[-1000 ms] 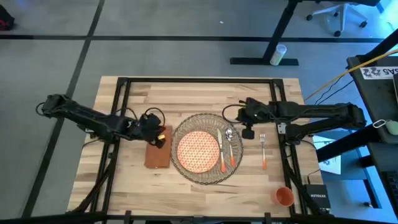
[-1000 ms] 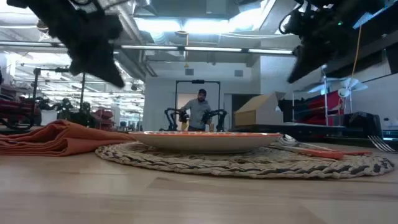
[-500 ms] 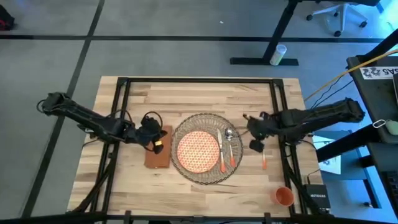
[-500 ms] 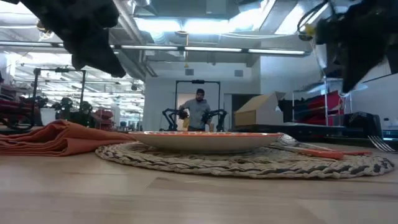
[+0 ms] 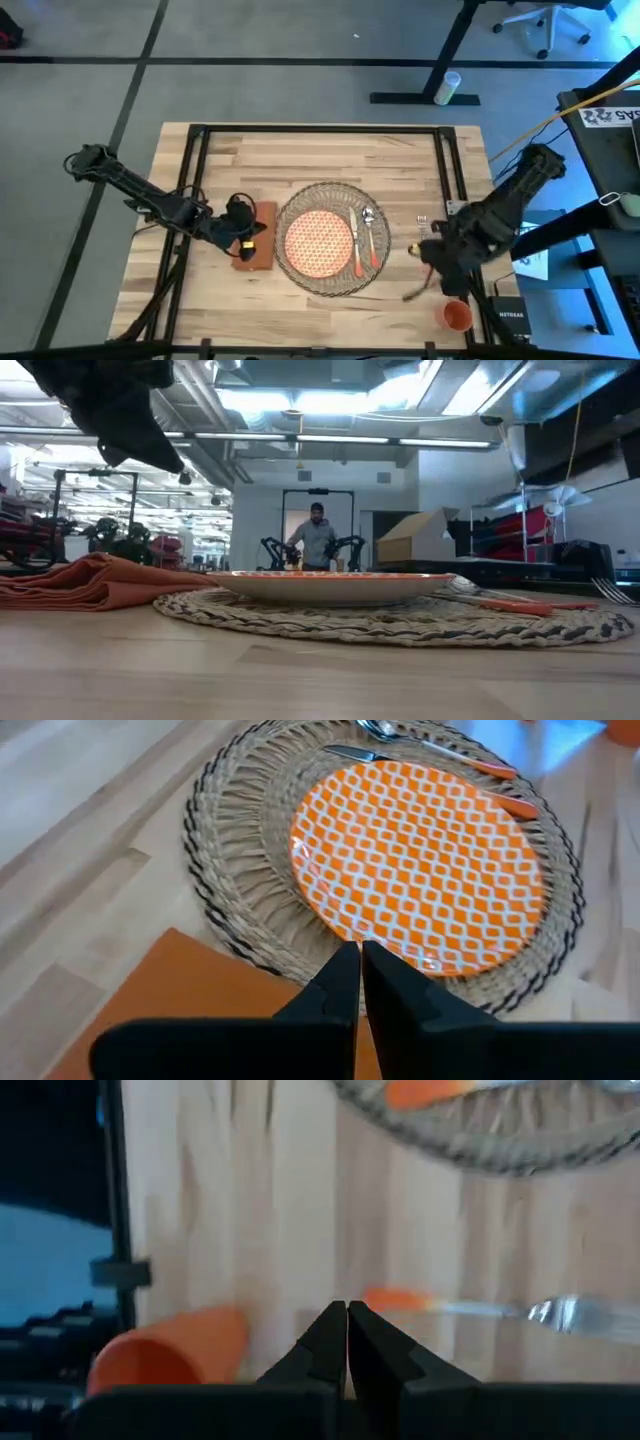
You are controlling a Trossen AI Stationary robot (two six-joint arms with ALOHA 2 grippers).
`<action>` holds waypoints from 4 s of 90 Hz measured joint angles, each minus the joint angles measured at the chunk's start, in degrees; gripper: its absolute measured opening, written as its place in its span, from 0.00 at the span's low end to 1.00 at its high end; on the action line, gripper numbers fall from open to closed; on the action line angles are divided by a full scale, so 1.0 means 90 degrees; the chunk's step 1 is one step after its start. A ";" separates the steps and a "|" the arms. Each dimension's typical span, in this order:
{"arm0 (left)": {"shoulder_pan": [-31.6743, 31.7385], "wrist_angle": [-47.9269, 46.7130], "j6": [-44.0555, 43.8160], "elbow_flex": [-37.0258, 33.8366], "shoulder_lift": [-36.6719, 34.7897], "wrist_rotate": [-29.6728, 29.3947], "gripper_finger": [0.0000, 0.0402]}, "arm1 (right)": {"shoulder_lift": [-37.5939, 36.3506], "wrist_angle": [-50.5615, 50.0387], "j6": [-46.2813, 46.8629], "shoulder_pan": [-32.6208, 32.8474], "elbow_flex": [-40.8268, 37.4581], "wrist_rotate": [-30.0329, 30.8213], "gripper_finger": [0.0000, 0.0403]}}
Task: Set table place
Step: Put the orange cup to the top right of the brown woven placemat
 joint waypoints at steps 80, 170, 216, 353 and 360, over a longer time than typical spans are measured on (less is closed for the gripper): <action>-0.0023 0.0001 0.0335 0.0000 0.0000 -0.0002 0.00 | 0.1770 0.0983 0.1479 0.1024 0.0144 -0.1420 0.30; -0.0011 -0.0011 0.0338 0.0000 0.0000 -0.0005 0.00 | 0.1151 0.0398 0.0904 0.0128 -0.0161 -0.0402 0.01; -0.0011 0.0003 0.0357 0.0000 0.0000 -0.0005 0.00 | -0.0053 -0.0250 -0.1941 -0.4116 0.0046 0.0260 0.00; 0.0074 0.0013 0.0294 0.0002 0.0012 -0.0012 0.00 | 0.3887 0.0050 -0.7191 -0.9638 0.2182 -0.0743 0.00; 0.0074 0.0011 0.0287 0.0002 0.0012 -0.0012 0.00 | 0.3963 0.0080 -0.7209 -0.9683 0.2236 -0.0745 0.00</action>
